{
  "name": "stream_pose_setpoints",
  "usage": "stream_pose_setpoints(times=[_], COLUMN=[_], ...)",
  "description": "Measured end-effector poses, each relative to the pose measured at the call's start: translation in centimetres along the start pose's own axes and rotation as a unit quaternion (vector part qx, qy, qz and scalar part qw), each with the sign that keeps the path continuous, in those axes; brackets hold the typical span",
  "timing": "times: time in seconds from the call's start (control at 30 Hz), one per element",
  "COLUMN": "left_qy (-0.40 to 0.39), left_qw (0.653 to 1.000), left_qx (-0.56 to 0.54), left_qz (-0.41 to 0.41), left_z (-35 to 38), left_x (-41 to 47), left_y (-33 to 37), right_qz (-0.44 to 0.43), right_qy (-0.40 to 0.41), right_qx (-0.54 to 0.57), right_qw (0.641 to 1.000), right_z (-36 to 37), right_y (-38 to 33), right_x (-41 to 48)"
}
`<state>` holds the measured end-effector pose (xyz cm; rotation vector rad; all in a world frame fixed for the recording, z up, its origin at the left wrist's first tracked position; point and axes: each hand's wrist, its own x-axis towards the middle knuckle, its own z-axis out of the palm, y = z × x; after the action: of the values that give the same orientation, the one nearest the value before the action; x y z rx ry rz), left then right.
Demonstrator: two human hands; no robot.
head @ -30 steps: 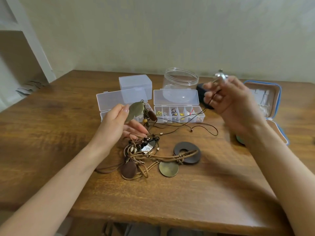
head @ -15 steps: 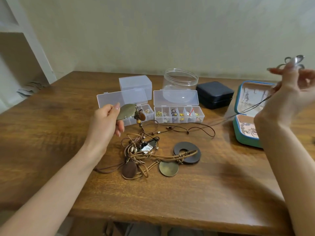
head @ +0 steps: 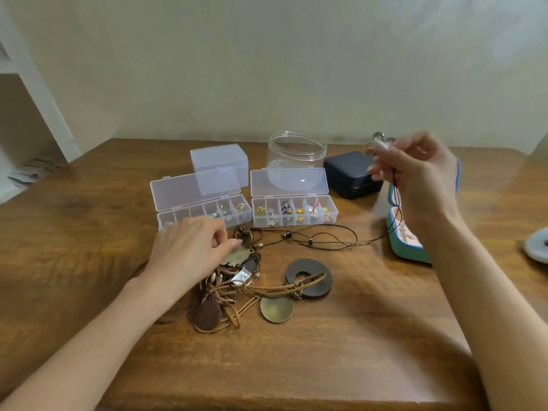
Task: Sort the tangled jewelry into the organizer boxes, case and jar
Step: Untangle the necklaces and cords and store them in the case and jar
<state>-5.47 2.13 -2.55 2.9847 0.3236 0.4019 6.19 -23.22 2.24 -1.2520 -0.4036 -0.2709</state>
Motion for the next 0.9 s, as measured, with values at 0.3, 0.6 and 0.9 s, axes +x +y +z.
stream_pose_setpoints(times=[0.3, 0.6, 0.9], left_qy=[0.014, -0.119, -0.185], left_qw=[0.975, 0.970, 0.967], left_qx=[-0.083, 0.109, 0.080], left_qz=[0.208, 0.181, 0.154], left_z=[-0.2, 4.8, 3.8], left_x=[12.4, 19.3, 17.9], left_y=[13.0, 19.9, 20.0], right_qz=[0.084, 0.013, 0.027], right_qy=[-0.208, -0.176, -0.133], right_qx=[-0.404, -0.594, -0.605], right_qw=[0.887, 0.785, 0.785], right_z=[-1.3, -5.3, -5.7], right_y=[1.2, 4.0, 4.0], right_x=[-0.9, -1.4, -1.1])
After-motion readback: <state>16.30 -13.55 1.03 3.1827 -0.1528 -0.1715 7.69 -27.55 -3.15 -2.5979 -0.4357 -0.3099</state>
